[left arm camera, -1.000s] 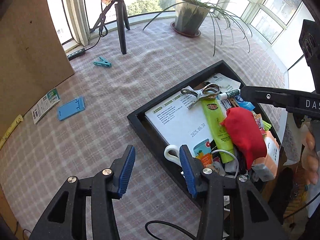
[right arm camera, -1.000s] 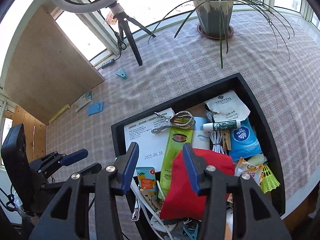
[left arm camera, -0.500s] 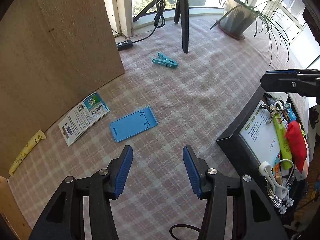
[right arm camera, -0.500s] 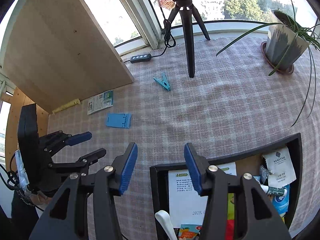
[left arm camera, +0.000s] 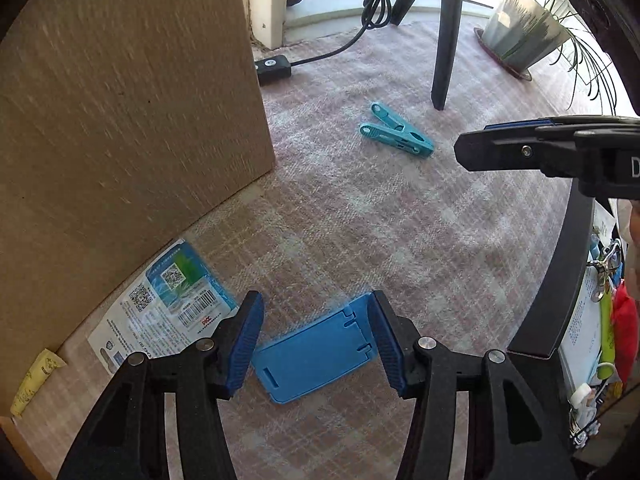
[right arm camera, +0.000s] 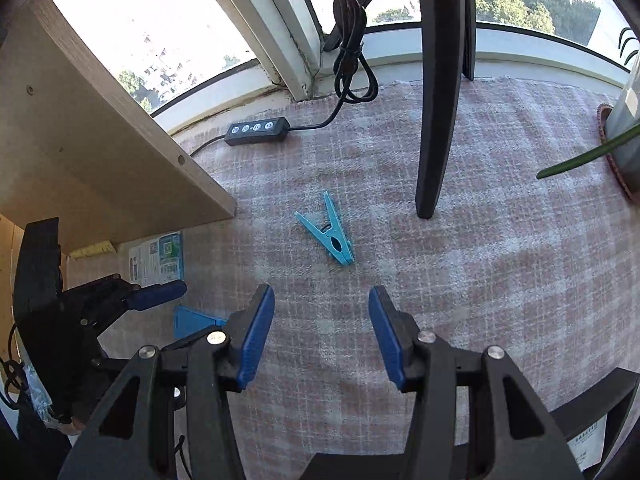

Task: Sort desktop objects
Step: 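Grasp the blue phone stand with the left tool while the right tool grasps the teal clothespin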

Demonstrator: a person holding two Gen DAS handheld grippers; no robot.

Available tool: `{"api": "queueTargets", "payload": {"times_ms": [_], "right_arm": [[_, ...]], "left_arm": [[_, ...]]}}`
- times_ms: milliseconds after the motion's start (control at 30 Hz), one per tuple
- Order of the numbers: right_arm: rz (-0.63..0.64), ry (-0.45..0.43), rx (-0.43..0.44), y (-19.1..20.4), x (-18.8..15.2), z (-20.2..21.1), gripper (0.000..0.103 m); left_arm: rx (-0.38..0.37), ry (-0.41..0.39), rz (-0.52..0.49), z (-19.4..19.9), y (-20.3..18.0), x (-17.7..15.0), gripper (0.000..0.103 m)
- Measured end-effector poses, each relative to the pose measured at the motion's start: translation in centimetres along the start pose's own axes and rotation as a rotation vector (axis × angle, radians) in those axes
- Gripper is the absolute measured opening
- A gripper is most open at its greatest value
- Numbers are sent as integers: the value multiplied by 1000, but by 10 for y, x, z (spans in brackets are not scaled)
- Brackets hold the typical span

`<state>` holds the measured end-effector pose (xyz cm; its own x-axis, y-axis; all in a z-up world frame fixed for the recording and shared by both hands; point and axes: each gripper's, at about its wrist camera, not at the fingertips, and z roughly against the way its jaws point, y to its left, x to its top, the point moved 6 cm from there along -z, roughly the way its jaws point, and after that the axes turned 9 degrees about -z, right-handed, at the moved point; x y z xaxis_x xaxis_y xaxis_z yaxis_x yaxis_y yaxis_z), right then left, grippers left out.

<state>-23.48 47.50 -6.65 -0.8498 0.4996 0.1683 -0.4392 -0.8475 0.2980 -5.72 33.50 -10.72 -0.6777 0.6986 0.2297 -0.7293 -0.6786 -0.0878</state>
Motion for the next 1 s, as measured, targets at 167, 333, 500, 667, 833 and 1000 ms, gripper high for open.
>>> {"api": "queueTargets", "payload": {"times_ms": [167, 333, 500, 667, 833, 1000], "right_arm": [[16, -10, 1, -1, 18, -15, 49], [23, -3, 1, 1, 25, -28, 49], [32, 2, -4, 3, 29, -34, 49], [22, -1, 14, 2, 31, -32, 49], [1, -3, 31, -5, 34, -31, 49], [-5, 17, 38, -8, 28, -35, 49]], "left_arm": [[-21, 2, -28, -2, -1, -4, 58], [-40, 12, -45, 1, -7, -20, 58], [29, 17, -130, 2, -21, -24, 58], [1, 24, -157, -3, -24, -12, 58], [-91, 47, -181, -6, -35, -20, 60], [-89, 60, -207, -5, -49, -36, 60]]}}
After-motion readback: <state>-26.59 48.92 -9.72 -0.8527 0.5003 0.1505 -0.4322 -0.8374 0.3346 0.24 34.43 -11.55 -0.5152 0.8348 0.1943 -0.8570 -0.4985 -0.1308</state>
